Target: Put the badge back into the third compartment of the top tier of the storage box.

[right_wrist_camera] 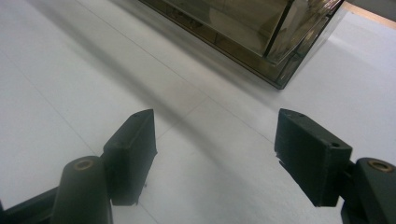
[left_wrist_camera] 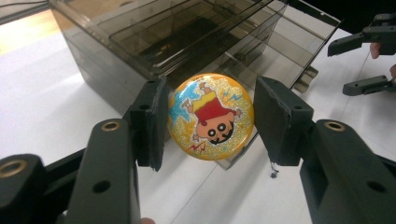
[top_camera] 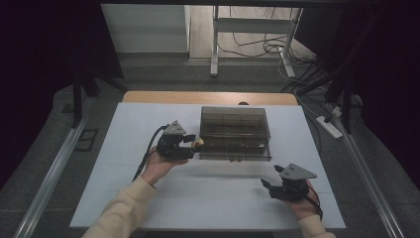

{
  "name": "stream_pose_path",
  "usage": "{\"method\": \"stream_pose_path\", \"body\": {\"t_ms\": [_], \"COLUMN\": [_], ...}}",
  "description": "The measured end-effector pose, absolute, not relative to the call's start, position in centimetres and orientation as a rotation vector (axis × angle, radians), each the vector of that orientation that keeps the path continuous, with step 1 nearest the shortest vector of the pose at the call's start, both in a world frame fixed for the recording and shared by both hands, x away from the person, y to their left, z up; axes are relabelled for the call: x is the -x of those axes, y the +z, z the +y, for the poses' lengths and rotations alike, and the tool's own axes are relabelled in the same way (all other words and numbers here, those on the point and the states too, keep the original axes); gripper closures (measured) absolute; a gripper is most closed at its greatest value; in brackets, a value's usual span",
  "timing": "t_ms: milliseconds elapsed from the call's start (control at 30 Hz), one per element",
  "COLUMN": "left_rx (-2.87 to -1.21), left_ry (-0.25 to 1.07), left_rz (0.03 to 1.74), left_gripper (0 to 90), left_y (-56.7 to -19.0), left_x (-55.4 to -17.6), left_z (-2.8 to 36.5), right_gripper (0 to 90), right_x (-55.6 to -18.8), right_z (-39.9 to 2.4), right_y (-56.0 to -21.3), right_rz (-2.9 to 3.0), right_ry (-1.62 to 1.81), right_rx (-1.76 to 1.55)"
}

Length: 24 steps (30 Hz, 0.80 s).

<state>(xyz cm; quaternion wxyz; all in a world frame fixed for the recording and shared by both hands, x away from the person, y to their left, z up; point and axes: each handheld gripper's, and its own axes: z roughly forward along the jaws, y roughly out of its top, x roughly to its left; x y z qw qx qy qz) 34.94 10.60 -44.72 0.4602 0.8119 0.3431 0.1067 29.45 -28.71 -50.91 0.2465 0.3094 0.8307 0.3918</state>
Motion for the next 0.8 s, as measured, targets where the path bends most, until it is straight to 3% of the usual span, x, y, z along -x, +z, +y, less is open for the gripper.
{"method": "stream_pose_path", "body": {"t_ms": [800], "left_rx": [-1.998], "left_ry": [0.219], "left_rz": [0.813], "left_gripper": [46.9], "left_y": [-44.5], "left_x": [-36.3], "left_z": [7.4], "right_gripper": [29.5], "right_x": [-29.5], "right_z": [-28.7], "right_y": [-51.0], "right_rz": [2.266], "right_ry": [1.071], "right_rx": [-0.864]}}
